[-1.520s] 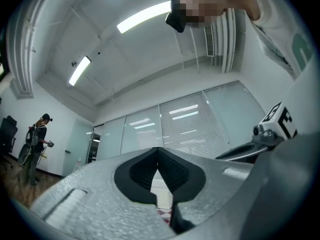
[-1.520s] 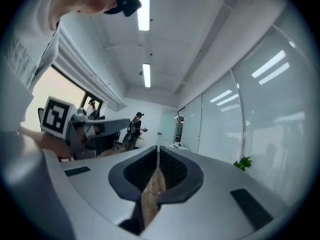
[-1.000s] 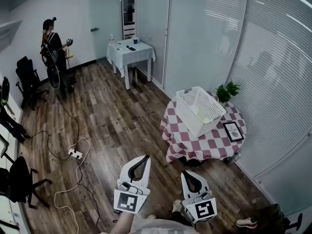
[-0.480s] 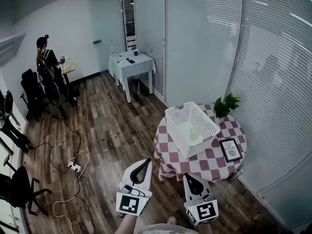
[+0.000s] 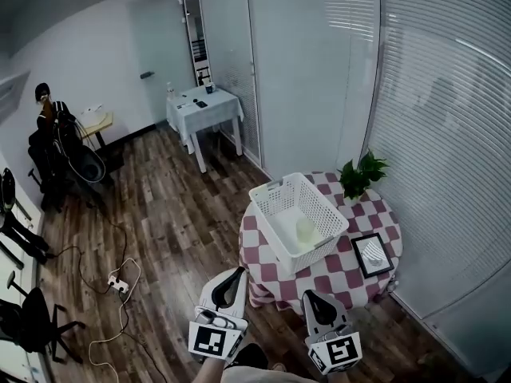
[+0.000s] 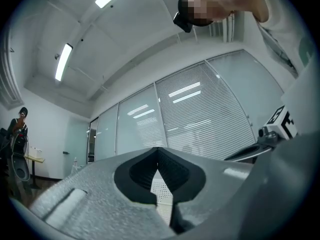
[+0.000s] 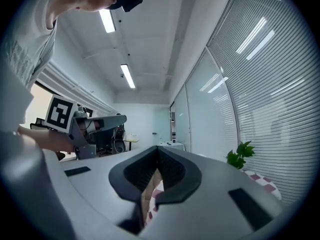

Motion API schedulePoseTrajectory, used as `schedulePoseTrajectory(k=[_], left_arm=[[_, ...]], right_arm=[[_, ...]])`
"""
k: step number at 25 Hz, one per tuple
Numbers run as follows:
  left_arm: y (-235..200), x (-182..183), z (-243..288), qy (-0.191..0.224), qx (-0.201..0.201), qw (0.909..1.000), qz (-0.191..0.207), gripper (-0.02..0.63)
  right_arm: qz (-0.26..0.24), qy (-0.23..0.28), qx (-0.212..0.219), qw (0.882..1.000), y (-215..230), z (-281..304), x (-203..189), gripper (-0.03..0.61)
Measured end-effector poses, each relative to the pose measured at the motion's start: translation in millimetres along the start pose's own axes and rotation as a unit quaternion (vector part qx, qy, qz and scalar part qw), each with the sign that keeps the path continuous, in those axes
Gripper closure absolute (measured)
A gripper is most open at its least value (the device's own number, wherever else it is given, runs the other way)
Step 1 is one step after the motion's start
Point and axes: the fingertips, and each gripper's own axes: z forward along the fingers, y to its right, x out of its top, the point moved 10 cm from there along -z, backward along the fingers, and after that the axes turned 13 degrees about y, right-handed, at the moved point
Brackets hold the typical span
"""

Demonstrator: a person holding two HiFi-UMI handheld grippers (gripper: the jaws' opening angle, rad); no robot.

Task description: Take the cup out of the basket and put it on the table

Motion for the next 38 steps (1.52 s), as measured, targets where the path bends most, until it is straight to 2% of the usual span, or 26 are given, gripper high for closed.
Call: schedulePoseTrajectory(k=[6, 15, 19, 23, 27, 30, 34, 38], left_arm=[[-2.2, -49.3, 48.2, -0.021, -0.026, 0.9993, -0.014, 0.611], [-65.8, -109.5, 155.4, -0.003, -0.056, 0.9971, -0.052, 0.611], [-94.2, -139.3, 196.0, -0.017, -0.077, 0.995, -0.061, 0.611], [-117.0, -158.9, 227.2, -0.041, -0.092, 0.9921, -0.074, 0.611], [-145.4, -181.4, 260.0, -0.05, -0.09, 0.992, -0.074, 0.611], [-158.1, -206.4, 274.7, -0.055, -0.07, 0.993, -0.078, 0.611], [-152.8, -221.1, 289.2, -0.056, -0.059, 0.9942, -0.07, 0.611], [-134.7, -229.4, 302.3, -0.064, -0.059, 0.9937, -0.07, 0.611]], right_arm=[[0.001, 0.004, -0.007, 1.0, 32.7, 48.9, -18.0, 0.569], [-0.017, -0.003, -0.046, 0.999, 84.1, 149.6, -27.7, 0.569], [-0.003, 0.008, -0.073, 0.997, 105.1, 198.3, -38.9, 0.569], [-0.019, 0.003, -0.074, 0.997, 122.3, 241.3, -38.2, 0.569], [-0.018, -0.011, -0.077, 0.997, 139.1, 278.0, -43.5, 0.569], [-0.022, -0.028, -0.087, 0.996, 149.6, 285.6, -56.3, 0.569], [-0.058, -0.063, -0.08, 0.993, 177.2, 283.7, -69.9, 0.568], [-0.106, -0.111, -0.053, 0.987, 209.7, 283.5, -75.4, 0.568]])
